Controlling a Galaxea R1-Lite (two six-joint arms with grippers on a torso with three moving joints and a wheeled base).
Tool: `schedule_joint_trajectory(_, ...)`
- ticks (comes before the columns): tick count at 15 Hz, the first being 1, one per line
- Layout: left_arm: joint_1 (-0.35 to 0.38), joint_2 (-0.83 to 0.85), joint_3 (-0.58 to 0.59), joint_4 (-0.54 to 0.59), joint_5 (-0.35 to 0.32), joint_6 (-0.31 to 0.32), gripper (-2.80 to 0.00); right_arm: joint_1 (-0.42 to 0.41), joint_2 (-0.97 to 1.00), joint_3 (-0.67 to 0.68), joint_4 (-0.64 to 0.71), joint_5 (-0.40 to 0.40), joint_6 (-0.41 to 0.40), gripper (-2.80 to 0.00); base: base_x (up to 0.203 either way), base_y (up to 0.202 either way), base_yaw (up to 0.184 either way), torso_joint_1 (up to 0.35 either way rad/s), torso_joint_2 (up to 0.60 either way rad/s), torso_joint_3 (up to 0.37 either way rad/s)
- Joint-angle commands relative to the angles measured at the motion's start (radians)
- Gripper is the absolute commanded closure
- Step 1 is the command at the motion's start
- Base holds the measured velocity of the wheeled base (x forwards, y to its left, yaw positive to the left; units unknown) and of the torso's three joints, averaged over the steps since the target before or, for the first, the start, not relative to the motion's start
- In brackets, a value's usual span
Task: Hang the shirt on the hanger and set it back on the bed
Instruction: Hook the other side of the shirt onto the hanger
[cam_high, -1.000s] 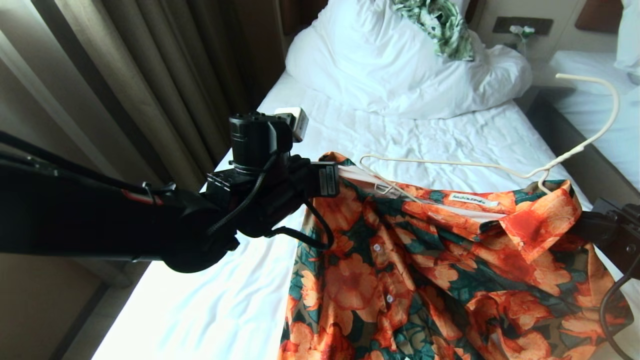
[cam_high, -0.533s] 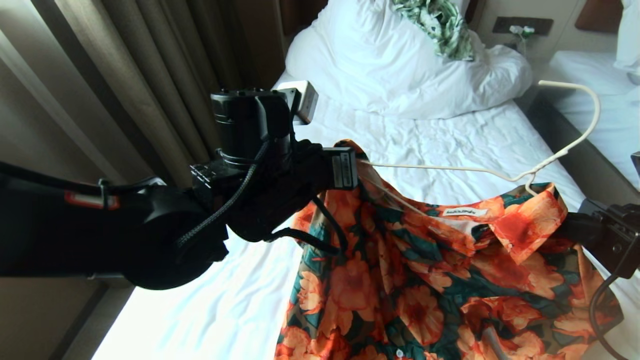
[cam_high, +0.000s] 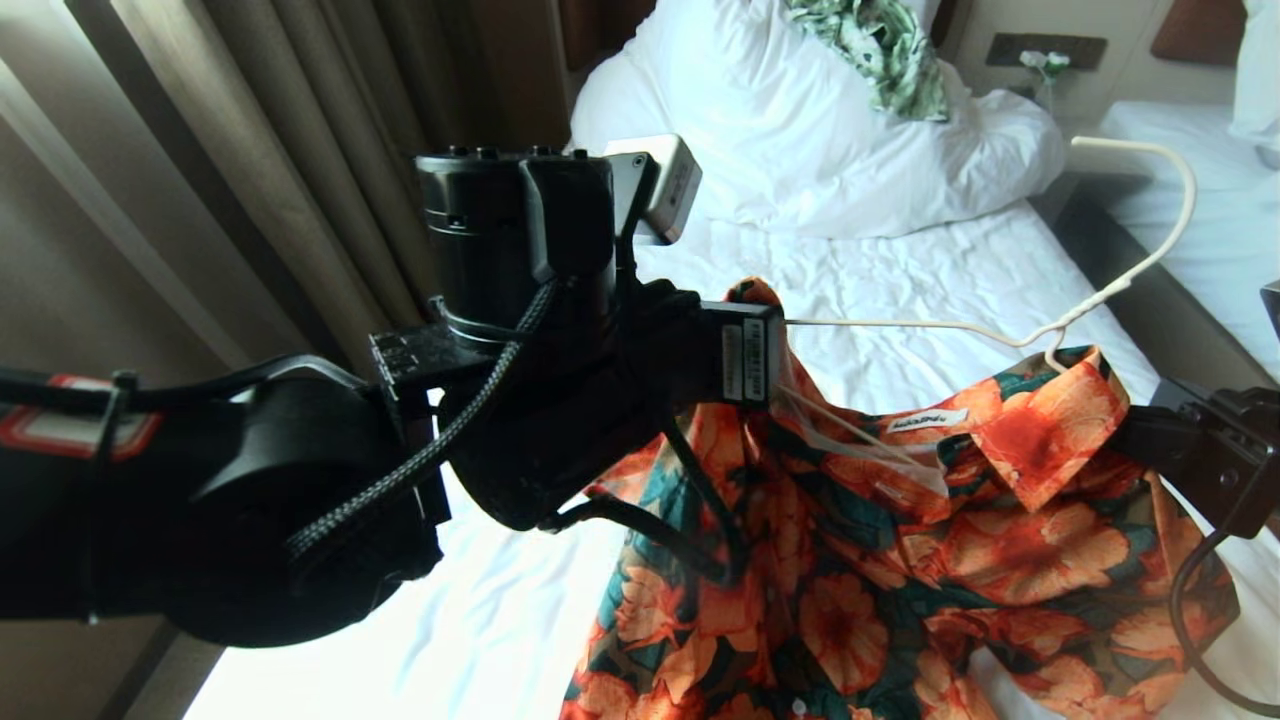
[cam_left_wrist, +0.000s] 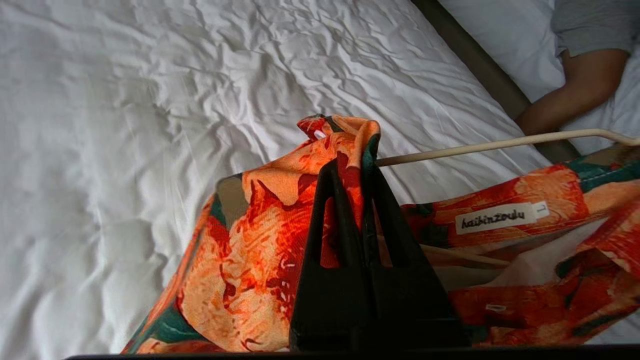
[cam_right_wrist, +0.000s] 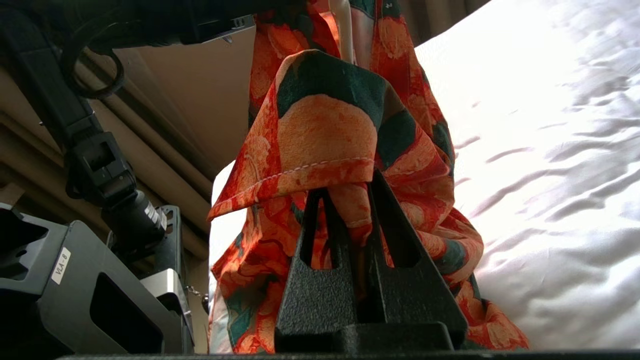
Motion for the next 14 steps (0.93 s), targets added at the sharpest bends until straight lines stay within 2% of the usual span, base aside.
schedule_joint_trajectory(1,-0.033,0.009,-0.004,-0.002,0.000,0.002,0.00,0.009,-0.016,0.005,-0.008,0.008,0.003,0.00,0.000,0.000,0.000,0.000,0.00,0.000)
schedule_joint_trajectory(4,-0.125,0.031,-0.022,0.038,-0.007,0.006,0.00,0.034,-0.047,0.017,-0.007,0.009,0.003,0.00,0.000,0.000,0.000,0.000,0.00,0.000)
schedule_joint_trajectory(8,-0.203,0.083,-0.110,0.113,-0.036,0.005,0.00,0.073,-0.106,0.064,0.004,0.010,0.011,0.00,0.000,0.000,0.000,0.000,0.00,0.000)
schedule_joint_trajectory(11,-0.272,0.114,-0.125,0.129,-0.075,0.002,0.00,0.078,-0.101,0.063,0.043,0.005,0.010,0.00,0.000,0.000,0.000,0.000,0.00,0.000)
schedule_joint_trajectory(14,-0.281,0.162,-0.138,0.122,-0.081,-0.003,0.00,0.067,-0.124,0.058,0.039,0.002,0.009,0.00,0.000,0.000,0.000,0.000,0.00,0.000)
